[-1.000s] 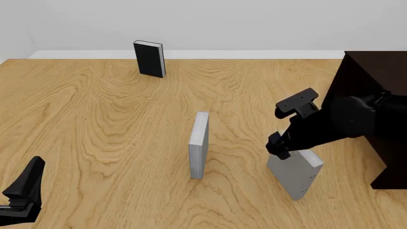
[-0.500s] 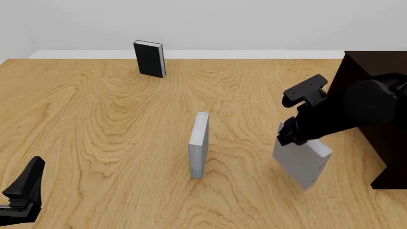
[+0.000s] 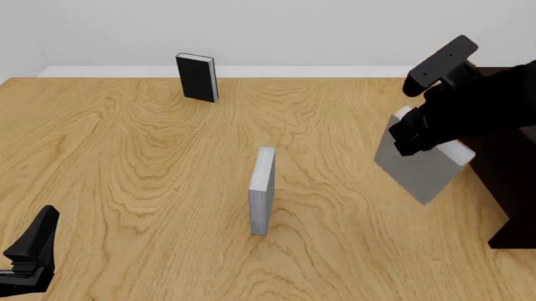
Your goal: Pick up the book on the right and place it on the cabinet shelf.
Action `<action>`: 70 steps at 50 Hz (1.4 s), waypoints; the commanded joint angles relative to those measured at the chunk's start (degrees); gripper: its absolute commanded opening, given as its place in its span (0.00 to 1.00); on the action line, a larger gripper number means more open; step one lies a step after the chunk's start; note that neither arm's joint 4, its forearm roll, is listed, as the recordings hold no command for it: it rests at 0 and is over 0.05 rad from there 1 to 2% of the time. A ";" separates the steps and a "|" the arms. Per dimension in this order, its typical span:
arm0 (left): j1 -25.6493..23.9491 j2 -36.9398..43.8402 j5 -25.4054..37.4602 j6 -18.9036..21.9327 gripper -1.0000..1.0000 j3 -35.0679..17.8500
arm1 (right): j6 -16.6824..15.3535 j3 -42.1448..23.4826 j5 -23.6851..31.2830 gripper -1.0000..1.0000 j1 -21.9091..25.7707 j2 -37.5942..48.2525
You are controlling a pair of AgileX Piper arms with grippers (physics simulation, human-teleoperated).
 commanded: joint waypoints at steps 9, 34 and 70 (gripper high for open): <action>0.00 0.00 0.00 0.00 1.00 0.00 | -5.54 -0.44 -0.51 0.00 1.51 -5.68; 0.00 0.00 0.00 0.00 1.00 0.00 | -21.14 11.35 -11.43 0.00 -2.69 -16.03; 0.00 0.00 0.00 0.00 1.00 0.00 | -43.35 31.89 -35.71 0.00 -4.54 -21.23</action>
